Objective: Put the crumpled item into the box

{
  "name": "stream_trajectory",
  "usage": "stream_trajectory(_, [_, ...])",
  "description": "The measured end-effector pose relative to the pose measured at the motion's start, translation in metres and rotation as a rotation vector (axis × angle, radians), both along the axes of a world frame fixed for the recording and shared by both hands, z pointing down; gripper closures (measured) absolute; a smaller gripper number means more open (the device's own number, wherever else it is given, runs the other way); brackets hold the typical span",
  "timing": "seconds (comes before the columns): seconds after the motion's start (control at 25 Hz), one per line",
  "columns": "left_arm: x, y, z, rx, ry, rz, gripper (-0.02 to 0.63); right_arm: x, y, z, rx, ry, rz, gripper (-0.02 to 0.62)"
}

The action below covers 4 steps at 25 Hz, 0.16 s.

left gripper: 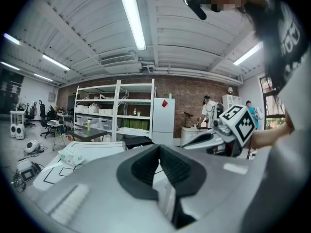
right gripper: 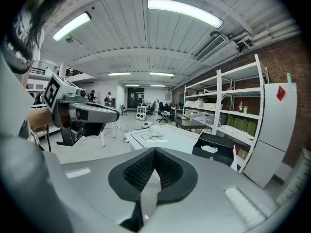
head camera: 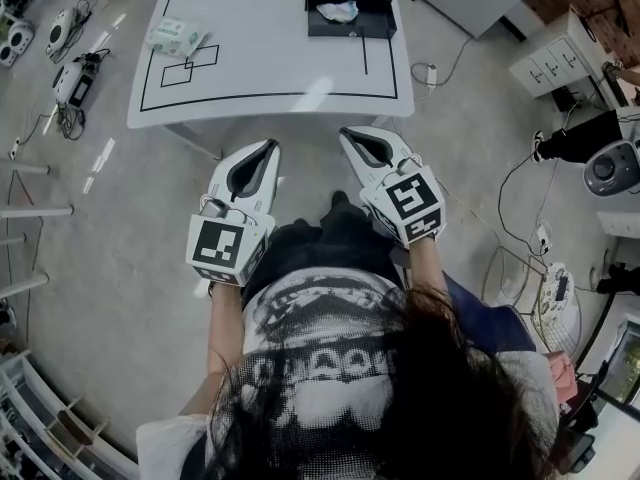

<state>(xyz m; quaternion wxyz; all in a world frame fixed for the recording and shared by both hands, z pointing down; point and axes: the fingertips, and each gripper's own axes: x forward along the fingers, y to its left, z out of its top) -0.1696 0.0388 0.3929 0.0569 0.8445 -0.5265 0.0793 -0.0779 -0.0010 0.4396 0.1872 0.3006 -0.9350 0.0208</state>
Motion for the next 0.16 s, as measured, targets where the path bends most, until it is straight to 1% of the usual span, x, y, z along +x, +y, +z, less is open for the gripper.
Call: stream_trajectory(0.16, [-0.0044,0.0022,0.0023,0.007,0.007,-0.004,0.606,0.0040,-0.0040,0.0003,0.014,0.000,0.024,0.592])
